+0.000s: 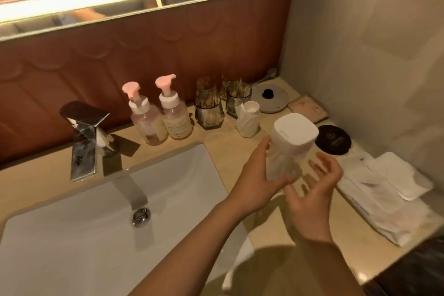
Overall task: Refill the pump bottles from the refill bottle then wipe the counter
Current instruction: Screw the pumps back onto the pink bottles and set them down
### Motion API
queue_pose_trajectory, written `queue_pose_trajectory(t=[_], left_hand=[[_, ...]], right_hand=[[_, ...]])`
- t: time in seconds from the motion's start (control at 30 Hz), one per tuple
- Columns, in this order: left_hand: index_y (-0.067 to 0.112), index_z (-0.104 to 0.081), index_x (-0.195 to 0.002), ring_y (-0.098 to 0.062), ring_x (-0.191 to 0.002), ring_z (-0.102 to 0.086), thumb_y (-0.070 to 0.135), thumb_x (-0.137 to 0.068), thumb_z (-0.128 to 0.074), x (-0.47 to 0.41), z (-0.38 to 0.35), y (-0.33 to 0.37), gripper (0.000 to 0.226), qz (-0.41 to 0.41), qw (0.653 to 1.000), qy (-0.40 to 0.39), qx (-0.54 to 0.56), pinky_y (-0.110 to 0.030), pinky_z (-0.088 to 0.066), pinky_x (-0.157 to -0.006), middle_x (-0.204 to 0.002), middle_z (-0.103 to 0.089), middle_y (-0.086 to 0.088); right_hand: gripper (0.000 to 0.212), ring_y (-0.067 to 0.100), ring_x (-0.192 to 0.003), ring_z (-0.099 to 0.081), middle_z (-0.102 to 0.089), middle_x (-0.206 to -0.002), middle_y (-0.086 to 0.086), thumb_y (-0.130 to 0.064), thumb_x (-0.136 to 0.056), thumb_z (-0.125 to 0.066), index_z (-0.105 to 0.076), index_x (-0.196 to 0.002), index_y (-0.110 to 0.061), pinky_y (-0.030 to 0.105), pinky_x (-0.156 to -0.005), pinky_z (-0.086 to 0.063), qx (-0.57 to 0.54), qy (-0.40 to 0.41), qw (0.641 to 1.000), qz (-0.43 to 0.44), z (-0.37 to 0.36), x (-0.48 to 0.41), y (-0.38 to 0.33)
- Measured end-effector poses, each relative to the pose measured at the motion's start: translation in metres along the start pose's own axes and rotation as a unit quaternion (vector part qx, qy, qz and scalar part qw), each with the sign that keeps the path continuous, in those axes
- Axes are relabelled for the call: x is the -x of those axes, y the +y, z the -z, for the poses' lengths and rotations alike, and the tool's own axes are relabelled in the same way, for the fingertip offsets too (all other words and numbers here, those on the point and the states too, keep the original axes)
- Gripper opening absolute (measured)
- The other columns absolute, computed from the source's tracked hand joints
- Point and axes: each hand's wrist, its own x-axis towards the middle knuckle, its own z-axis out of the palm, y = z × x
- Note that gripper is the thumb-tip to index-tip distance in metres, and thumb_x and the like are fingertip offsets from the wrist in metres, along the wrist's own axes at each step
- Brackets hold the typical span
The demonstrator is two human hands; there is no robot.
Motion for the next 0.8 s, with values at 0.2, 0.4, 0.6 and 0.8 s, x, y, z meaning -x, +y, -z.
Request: queue_pose_trajectory(t=[0.2,0.4,0.6,0.8], left_hand=[[0.034,-0.025,-0.139,-0.004,-0.123,-0.041,0.019,-0.083,-0.071,-0.015,-0.005,-0.006,0.074,-0.001,0.998,0.055,0.018,-0.022,-0.037,-0.099,-0.136,-0.043,0.013],[0.044,-0.020,-0.130,0.002,-0.116,-0.040,0.019,-0.084,-0.071,-0.026,0.022,-0.020,0.073,0.000,0.996,0.093,-0.003,-0.025,-0.040,-0.097,-0.130,-0.039,0.021],[0.041,-0.019,-0.133,0.002,-0.117,-0.040,0.014,-0.085,-0.069,-0.043,0.057,-0.035,0.074,0.009,0.991,0.130,-0.030,-0.039,-0.044,-0.103,-0.131,-0.038,0.020],[0.026,-0.022,-0.142,0.009,-0.115,-0.041,0.010,-0.084,-0.068,-0.067,0.083,-0.048,0.076,0.024,0.986,0.157,-0.055,-0.005,-0.033,-0.092,-0.132,-0.038,0.019]], right_hand=[[0.104,0.024,-0.126,-0.047,-0.036,-0.145,-0.004,-0.008,-0.069,-0.072,-0.007,-0.138,-0.051,0.051,-0.094,-0.047,0.082,-0.121,0.984,-0.102,-0.019,-0.020,0.036],[0.087,0.027,-0.117,-0.052,-0.042,-0.136,0.000,-0.026,-0.071,-0.074,-0.016,-0.136,-0.036,0.046,-0.089,-0.049,0.176,-0.120,0.976,-0.047,-0.054,-0.039,0.034],[0.084,0.031,-0.115,-0.052,-0.044,-0.134,0.005,-0.028,-0.074,-0.070,-0.017,-0.140,-0.029,0.046,-0.085,-0.051,0.199,-0.154,0.968,0.009,-0.098,-0.058,0.028],[0.087,0.031,-0.116,-0.052,-0.041,-0.139,0.005,-0.031,-0.076,-0.071,-0.016,-0.143,-0.027,0.042,-0.085,-0.052,0.198,-0.173,0.964,0.032,-0.133,-0.080,0.030]])
